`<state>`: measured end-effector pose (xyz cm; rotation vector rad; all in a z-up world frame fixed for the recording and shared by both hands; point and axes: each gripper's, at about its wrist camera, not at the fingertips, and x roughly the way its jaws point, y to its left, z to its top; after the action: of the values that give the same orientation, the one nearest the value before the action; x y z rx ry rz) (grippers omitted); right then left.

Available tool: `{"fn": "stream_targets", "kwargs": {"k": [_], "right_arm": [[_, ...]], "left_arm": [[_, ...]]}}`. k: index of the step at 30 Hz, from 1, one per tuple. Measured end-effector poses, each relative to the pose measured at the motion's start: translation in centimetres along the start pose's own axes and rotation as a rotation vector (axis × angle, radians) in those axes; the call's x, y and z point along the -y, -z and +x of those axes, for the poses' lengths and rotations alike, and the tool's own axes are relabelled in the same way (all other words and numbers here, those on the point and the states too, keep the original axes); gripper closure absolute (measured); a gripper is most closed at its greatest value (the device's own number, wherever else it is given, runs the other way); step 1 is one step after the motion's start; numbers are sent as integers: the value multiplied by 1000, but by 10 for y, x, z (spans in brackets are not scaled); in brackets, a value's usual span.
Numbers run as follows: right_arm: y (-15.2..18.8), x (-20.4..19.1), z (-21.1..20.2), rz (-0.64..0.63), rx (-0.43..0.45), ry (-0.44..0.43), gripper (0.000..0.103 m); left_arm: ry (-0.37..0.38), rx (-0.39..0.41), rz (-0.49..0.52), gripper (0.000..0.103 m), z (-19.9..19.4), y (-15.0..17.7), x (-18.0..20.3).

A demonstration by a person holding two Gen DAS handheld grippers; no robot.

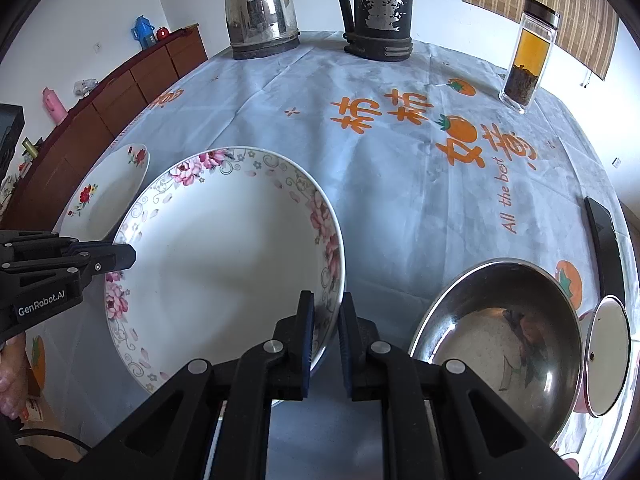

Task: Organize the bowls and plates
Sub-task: 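Lower the pink-floral plate onto the blue-patterned plate, then open both grippers and release the stacked plate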

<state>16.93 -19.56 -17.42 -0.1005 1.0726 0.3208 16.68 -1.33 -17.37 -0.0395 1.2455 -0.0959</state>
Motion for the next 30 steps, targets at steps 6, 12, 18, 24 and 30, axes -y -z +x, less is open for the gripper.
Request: {"fn": "stream_targets", "kwargs": {"k": [6, 12, 18, 24, 30], "right_arm": [[0, 0, 0, -1, 1, 1, 90], [1, 0, 0, -1, 1, 1, 90], [1, -2, 0, -10, 4, 6, 90], [2, -6, -1, -33, 7, 18, 90], [2, -3, -1, -28, 7, 25, 91]], "left_arm": [[-2, 5, -6, 96, 0, 1, 0], [-7, 7, -8, 96, 0, 1, 1], [-24, 14, -2, 95, 0, 2, 2], [-14, -6, -17, 95, 8, 6, -1], [-21, -4, -12, 95, 7, 7, 1]]}}
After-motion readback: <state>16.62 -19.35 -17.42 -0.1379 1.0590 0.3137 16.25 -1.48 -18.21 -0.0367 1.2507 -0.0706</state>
